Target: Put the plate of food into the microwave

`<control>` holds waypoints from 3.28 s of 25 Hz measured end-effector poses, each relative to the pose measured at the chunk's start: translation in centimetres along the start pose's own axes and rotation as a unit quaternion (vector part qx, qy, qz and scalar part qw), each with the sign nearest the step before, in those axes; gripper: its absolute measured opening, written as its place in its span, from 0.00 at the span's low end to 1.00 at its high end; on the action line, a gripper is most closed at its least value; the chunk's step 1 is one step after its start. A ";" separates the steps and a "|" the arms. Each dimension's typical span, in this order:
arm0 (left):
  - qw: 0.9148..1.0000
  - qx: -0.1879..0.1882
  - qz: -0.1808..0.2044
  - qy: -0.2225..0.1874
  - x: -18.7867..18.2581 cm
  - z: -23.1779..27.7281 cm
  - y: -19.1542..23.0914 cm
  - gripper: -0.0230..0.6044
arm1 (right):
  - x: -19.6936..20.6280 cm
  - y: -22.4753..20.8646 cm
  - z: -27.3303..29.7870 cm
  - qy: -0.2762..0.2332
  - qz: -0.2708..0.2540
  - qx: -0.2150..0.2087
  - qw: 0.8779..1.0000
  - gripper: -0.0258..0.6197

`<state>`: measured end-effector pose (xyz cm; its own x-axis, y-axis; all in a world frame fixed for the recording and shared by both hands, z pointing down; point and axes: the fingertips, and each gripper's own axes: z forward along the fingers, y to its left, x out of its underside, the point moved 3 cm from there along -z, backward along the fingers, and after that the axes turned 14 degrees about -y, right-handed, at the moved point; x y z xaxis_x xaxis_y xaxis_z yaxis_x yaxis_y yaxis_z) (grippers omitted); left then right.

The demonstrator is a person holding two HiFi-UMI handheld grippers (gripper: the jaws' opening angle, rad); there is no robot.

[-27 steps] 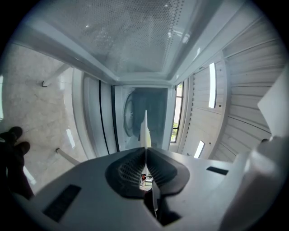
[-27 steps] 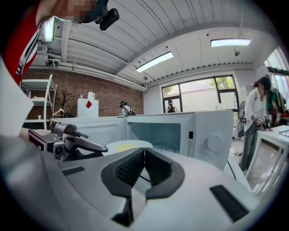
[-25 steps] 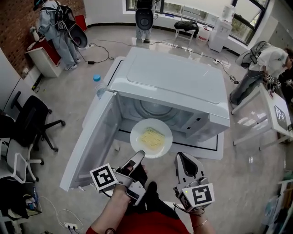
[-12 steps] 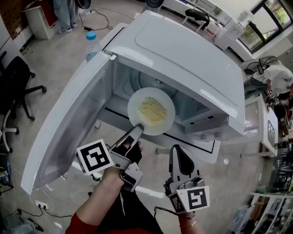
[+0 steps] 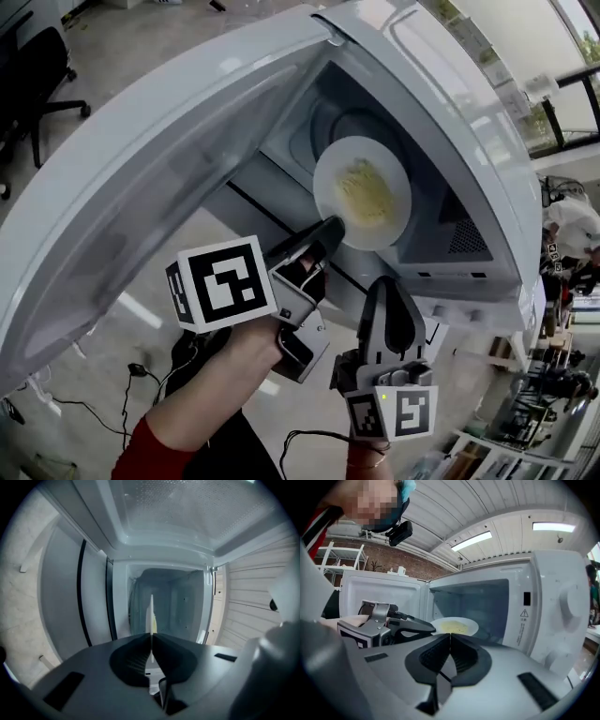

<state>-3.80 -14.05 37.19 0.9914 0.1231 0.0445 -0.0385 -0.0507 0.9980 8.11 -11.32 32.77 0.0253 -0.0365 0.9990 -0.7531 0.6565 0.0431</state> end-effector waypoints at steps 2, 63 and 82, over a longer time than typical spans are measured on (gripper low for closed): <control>1.000 0.006 -0.007 -0.013 -0.4 0.9 0.2 0.07 | 0.2 -0.2 0.9 0.002 -0.009 -0.006 1.000 0.06; 0.986 -0.114 0.105 0.057 -3.5 10.5 -0.3 0.13 | 0.9 -2.9 10.8 -0.009 0.005 -0.028 1.000 0.06; 0.896 -0.113 0.405 0.146 -3.6 9.6 -0.5 0.29 | -2.2 -1.4 8.7 -0.027 -0.027 -0.044 0.998 0.06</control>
<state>-6.19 -24.00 36.06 0.5532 0.3921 0.7350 -0.7872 -0.0425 0.6152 3.39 -18.68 30.37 0.0274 -0.1131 0.9932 -0.6914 0.7154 0.1006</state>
